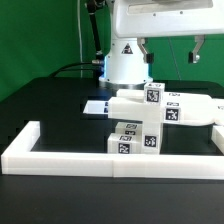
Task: Assemble chair
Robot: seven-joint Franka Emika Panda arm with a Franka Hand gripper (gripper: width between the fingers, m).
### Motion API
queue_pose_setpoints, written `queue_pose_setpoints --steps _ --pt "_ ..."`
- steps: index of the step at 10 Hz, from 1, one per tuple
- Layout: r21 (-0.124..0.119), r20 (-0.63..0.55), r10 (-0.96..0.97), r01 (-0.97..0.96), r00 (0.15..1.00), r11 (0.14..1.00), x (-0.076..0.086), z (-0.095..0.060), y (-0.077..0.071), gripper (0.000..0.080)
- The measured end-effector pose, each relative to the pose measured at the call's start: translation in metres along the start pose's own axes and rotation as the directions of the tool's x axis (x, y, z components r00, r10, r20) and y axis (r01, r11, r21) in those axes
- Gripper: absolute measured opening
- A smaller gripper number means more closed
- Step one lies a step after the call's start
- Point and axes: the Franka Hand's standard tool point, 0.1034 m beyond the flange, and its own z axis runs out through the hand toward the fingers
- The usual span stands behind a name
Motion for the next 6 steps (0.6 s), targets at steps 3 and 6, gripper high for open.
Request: queue_pose_setpoints --steps 3,6 --pt "0.027 0.029 0.038 -0.039 0.999 0.999 -0.009 0.000 0.002 0.0649" --pt "0.021 0.017 0.042 -0.042 0.999 0.999 -0.012 0.008 0.007 0.0649"
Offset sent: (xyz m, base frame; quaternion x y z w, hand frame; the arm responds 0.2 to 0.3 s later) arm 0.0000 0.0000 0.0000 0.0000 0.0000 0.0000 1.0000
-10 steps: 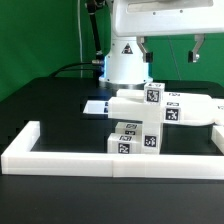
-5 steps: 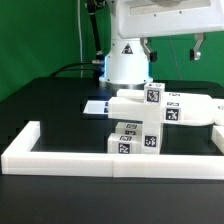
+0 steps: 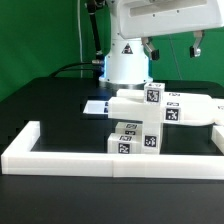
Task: Assemble chair
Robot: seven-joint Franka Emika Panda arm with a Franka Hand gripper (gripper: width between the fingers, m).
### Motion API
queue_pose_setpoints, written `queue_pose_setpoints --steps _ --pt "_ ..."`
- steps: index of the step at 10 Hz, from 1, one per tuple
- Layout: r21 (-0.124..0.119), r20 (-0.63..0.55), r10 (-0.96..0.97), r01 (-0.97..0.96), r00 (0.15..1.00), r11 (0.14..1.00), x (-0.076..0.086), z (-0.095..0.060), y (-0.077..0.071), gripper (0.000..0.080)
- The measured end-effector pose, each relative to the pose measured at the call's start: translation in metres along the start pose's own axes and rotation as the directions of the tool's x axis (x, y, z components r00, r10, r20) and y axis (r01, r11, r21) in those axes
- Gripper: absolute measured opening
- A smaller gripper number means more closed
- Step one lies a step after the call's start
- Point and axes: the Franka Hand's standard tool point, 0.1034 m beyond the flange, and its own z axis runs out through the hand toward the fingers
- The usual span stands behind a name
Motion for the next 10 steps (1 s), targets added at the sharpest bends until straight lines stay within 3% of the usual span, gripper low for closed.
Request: queue_pose_setpoints --steps 2,4,8,10 --pt "-0.013 0.005 0.048 -0.048 0.999 0.999 -0.033 0.028 0.006 0.0649" --pt "-0.029 -0.023 0.041 -0.042 0.999 0.999 -0.036 0.041 0.015 0.0649" --pt "-0.030 -0.030 0.037 -0.038 0.999 0.999 -0.038 0.043 0.016 0.0649" --pt "-0.060 -0.050 0.021 -0.024 0.999 0.998 -0.070 0.065 0.028 0.0649"
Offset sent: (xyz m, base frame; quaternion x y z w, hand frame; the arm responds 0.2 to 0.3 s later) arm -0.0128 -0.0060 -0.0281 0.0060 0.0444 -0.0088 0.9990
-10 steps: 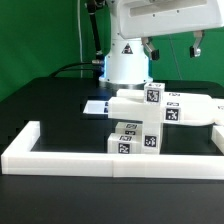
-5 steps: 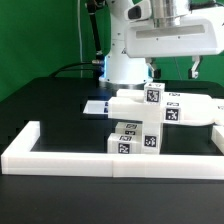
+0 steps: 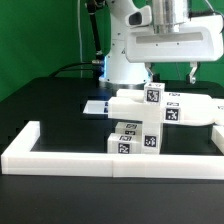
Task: Assemble chair
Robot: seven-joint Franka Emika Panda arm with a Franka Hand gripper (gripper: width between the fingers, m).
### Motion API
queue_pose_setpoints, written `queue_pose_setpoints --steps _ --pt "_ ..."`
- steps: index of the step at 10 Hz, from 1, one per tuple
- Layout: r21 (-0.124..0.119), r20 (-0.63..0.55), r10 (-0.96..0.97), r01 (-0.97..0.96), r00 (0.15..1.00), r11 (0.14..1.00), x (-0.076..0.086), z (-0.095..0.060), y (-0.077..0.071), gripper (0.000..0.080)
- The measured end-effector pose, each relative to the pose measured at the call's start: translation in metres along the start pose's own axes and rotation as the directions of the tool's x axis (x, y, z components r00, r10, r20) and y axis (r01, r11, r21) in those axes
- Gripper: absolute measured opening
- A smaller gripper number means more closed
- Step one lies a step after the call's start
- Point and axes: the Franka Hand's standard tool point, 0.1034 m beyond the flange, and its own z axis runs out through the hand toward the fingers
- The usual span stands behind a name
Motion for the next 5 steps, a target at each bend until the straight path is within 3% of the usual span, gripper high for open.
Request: queue_pose_setpoints --steps 2,3,5 --pt "-0.038 -0.037 -0.021 0.019 0.999 0.999 -0.031 0.031 0.011 0.0649" --pt "-0.054 -0.030 -0.029 0.028 0.999 0.998 -0.036 0.039 0.014 0.0649" --pt "-0.050 -0.033 -0.029 0.027 0.999 0.998 -0.034 0.038 0.012 0.0649"
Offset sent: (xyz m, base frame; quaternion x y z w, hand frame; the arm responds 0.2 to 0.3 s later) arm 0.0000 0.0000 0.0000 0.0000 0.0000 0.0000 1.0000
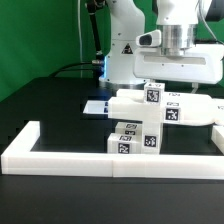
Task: Assemble chair
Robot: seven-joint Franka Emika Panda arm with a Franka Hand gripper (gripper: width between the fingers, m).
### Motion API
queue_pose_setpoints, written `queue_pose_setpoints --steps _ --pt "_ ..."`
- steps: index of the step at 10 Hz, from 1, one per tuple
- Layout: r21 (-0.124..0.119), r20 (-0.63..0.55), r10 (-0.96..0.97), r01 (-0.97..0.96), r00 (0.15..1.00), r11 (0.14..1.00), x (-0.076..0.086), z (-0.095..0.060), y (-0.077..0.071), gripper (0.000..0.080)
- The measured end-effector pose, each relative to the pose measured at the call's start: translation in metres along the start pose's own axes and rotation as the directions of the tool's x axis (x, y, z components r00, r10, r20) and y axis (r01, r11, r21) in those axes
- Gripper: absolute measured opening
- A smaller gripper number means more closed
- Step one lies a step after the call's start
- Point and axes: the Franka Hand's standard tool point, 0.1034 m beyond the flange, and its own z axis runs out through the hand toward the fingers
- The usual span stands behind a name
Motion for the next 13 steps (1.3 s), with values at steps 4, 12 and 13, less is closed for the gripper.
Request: queue_pose_setpoints --steps 4,12,13 --pt "-0.008 -0.052 -0.059 0.059 0.997 0.998 -0.002 0.004 0.016 0.0649" --pt "-0.058 -0.084 -0.092 0.087 0.992 0.995 0.002 0.040 0.018 0.0649" --pt "-0.057 -0.085 -0.095 0.091 0.992 0.994 0.002 0.040 0.016 0.0590"
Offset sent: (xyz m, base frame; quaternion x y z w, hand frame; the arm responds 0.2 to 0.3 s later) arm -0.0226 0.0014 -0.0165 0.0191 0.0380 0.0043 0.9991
